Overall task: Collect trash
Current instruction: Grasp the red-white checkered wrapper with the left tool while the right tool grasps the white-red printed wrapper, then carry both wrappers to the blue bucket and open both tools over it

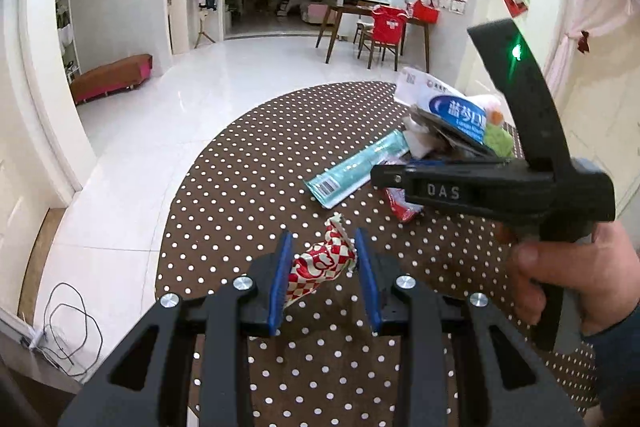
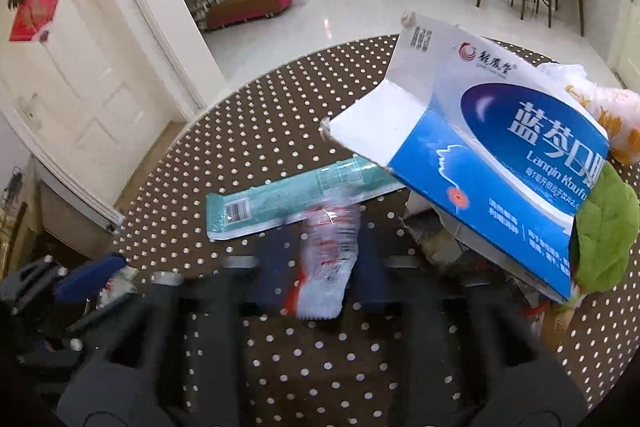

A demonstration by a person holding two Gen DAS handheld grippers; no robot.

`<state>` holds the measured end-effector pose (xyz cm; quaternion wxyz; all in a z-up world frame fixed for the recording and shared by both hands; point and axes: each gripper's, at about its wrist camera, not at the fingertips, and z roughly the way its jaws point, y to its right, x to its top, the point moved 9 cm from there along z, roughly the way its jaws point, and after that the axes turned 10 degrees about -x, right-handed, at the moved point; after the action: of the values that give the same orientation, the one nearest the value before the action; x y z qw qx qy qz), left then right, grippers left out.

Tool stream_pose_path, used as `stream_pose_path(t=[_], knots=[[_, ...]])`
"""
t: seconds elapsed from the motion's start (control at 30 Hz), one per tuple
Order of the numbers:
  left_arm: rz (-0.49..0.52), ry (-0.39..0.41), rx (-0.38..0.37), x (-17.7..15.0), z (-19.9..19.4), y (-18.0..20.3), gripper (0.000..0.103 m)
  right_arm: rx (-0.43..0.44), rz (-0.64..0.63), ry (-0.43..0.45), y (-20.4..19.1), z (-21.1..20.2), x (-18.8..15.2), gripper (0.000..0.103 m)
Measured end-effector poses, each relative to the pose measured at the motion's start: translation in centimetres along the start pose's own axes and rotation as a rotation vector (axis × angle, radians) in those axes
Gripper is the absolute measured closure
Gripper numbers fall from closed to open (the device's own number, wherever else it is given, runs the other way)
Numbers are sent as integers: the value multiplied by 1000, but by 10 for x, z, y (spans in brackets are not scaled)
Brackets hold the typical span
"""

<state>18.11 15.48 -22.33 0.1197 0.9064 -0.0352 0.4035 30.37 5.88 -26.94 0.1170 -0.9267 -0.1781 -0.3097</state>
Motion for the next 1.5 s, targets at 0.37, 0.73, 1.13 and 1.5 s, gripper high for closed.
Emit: stream_pose_path(t=[0.37,0.73,1.13,1.5], knots=[[14,20,-21,10,-3,32,72,108,3,61,25,-65,-33,81],[94,55,-131,37,7,134,72,60,149,224,134,-167,-50,81],[169,49,-315,57,39,262,72,-83,381,358,282,-255,-86,81],[240,-19,-512,51,77,394,72,-249,618,316,425,-271,-173,81]])
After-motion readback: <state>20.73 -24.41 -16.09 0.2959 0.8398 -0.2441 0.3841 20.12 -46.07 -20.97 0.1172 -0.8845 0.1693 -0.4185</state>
